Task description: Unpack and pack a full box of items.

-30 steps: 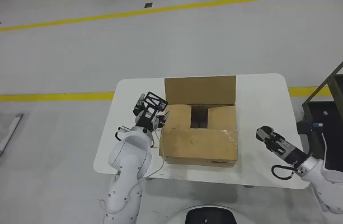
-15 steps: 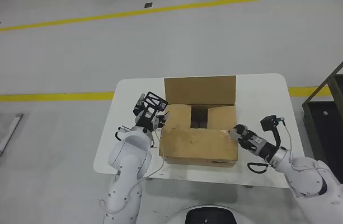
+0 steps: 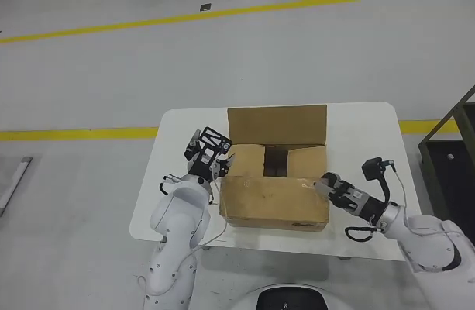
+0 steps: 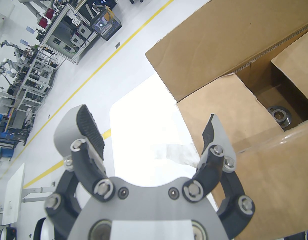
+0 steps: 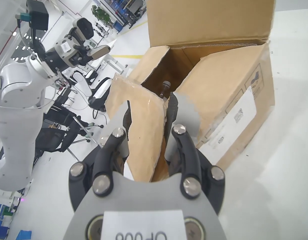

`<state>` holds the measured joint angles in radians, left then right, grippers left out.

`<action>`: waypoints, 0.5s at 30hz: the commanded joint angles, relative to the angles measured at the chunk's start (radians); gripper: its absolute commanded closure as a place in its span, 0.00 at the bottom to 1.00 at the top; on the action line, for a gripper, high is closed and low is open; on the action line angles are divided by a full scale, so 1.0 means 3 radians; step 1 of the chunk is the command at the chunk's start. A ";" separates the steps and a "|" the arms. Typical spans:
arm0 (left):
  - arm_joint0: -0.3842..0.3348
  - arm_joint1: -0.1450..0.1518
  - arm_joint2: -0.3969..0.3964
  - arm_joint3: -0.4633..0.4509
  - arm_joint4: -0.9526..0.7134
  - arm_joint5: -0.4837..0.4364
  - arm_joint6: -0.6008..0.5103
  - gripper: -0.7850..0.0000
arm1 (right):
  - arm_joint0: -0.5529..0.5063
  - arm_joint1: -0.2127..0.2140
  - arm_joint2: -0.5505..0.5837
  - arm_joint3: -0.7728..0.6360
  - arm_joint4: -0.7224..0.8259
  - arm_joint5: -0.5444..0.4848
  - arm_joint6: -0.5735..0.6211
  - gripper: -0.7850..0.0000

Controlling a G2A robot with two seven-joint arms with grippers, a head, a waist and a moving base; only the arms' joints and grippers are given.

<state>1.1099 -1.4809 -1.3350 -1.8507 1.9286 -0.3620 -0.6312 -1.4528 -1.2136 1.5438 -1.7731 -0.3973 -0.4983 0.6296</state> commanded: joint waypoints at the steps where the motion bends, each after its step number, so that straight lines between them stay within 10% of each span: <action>1: 0.0000 0.0000 0.0000 0.0000 0.0000 0.0000 0.0000 0.00 | -0.0022 0.0017 0.0031 -0.0053 0.0070 -0.0023 0.0136 0.68; 15: -0.0008 0.0034 0.0006 -0.0067 -0.0039 -0.0130 0.0116 0.00 | -0.0351 0.0140 0.0230 -0.0533 0.0538 -0.0726 0.0653 0.59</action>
<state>1.1082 -1.4714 -1.3327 -1.8700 1.9165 -0.3999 -0.5961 -1.5505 -1.1738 1.6106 -1.9273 -0.2417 -0.7043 0.8173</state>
